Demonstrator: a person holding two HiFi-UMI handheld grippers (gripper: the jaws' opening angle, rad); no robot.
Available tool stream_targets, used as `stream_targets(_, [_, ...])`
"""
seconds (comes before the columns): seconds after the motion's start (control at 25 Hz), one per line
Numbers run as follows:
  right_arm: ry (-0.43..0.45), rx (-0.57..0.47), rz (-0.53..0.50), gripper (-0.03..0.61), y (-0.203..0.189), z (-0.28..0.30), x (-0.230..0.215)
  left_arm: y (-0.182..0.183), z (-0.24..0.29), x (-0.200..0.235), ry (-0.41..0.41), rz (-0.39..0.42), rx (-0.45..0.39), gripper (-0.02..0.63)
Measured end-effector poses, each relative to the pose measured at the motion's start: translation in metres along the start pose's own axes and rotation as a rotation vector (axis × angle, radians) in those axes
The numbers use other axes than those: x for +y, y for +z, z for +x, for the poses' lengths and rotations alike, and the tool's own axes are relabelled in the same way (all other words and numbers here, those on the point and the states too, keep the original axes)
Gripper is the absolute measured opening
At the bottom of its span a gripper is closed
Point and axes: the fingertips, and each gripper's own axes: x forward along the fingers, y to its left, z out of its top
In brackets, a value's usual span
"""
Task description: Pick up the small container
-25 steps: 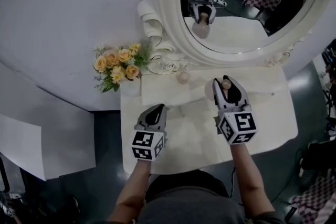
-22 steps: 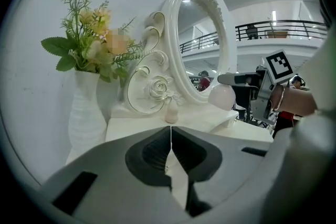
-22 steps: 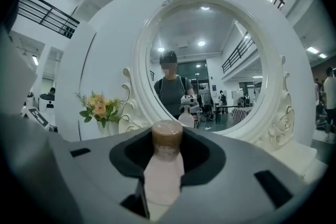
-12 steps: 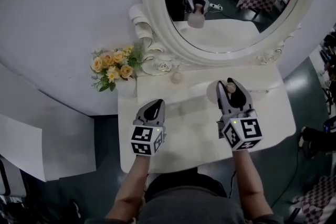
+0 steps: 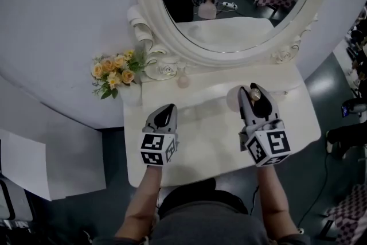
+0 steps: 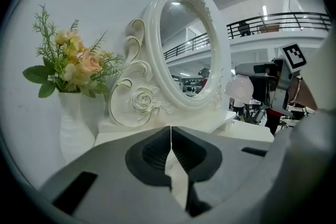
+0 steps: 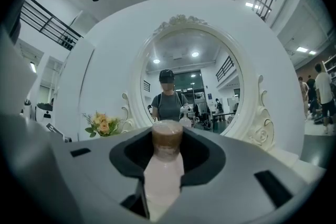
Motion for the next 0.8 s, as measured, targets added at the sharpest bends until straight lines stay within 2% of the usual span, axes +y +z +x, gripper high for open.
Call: stream_targets(0.8, [-0.045,-0.057,0.009,0.138,0.022,-0.041,-0.034,0.004,0.009,-0.045,-0.032,0.026,0.006,0.009])
